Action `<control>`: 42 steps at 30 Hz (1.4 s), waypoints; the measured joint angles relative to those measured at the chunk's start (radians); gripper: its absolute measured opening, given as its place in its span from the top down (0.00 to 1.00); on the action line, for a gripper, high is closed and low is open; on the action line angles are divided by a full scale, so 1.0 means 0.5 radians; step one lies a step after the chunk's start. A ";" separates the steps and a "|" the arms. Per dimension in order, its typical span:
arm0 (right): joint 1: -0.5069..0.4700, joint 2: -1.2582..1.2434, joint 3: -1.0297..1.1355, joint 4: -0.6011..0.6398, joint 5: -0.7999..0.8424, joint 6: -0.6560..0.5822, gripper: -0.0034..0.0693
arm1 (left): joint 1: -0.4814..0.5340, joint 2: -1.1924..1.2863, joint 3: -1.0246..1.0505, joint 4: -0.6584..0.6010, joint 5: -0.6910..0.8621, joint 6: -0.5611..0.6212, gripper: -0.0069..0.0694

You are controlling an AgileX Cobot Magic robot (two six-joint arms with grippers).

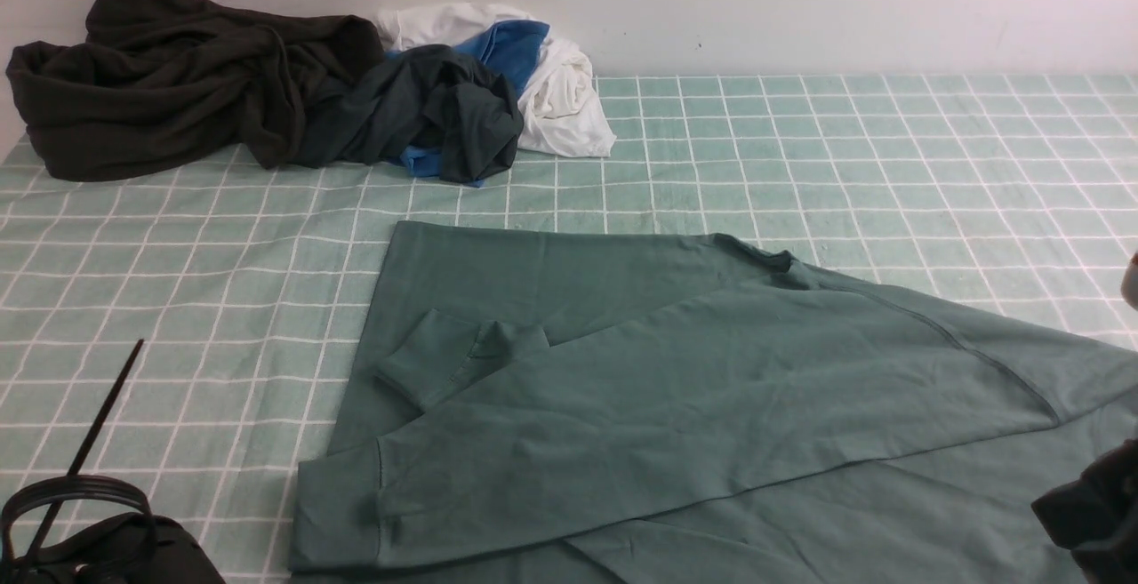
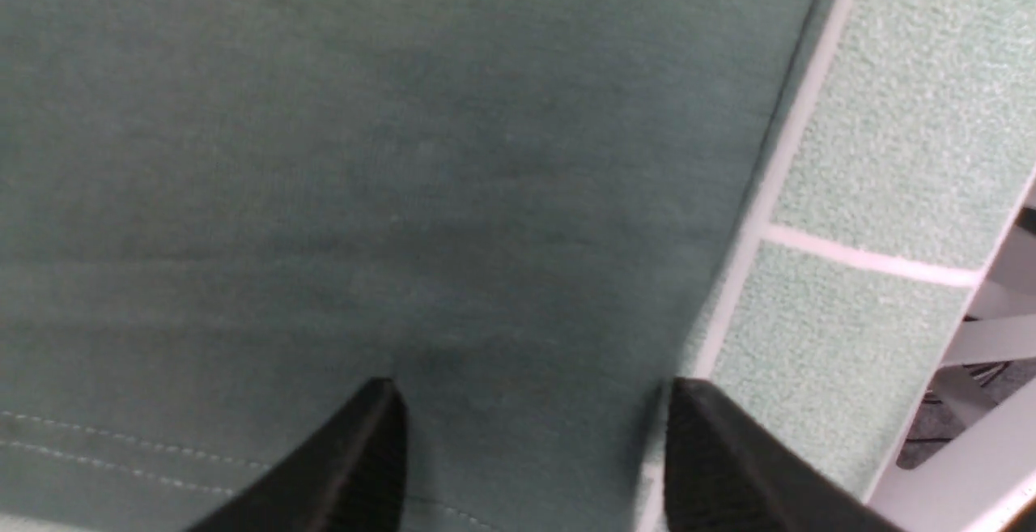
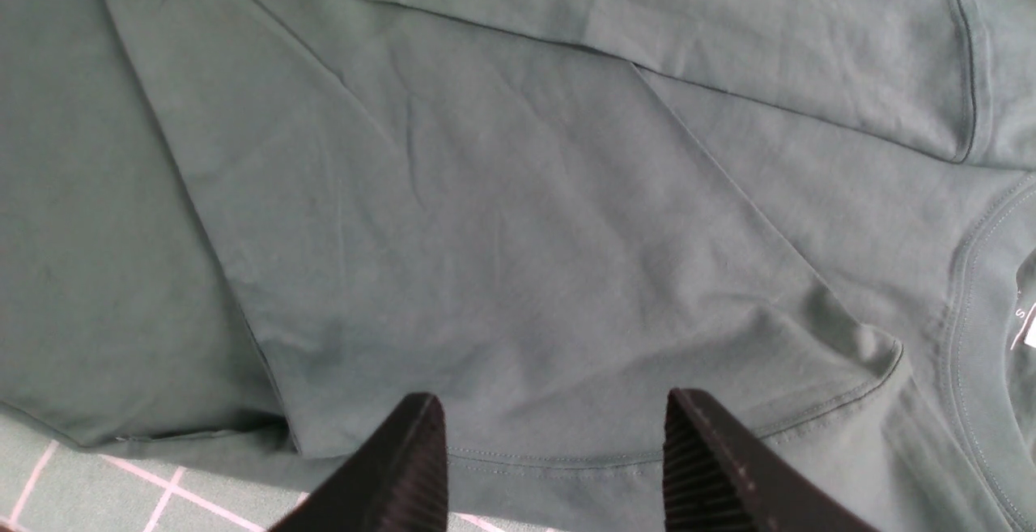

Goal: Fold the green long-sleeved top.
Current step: Use both arms simultaneously to clamp the lower edge of the clothing fabric

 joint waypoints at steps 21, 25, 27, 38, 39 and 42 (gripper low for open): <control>0.000 0.000 0.000 0.019 0.008 -0.277 0.47 | -0.002 -0.069 -0.195 0.064 0.387 -0.332 0.90; 0.000 0.000 0.039 0.128 0.016 -0.573 0.47 | -0.002 -0.277 -0.198 0.154 0.514 -0.392 0.90; 0.000 0.000 0.120 0.214 0.016 -0.769 0.47 | -0.002 -0.369 -0.196 0.222 0.585 -0.426 0.90; 0.000 0.065 0.883 0.092 -0.429 -1.502 0.47 | -0.002 -0.451 -0.038 0.278 0.545 -0.450 0.90; 0.000 0.096 0.951 0.032 -0.572 -1.507 0.47 | -0.002 -0.451 -0.036 0.269 0.529 -0.450 0.90; 0.000 0.210 1.102 -0.128 -0.864 -1.511 0.47 | -0.002 -0.451 -0.036 0.258 0.509 -0.452 0.90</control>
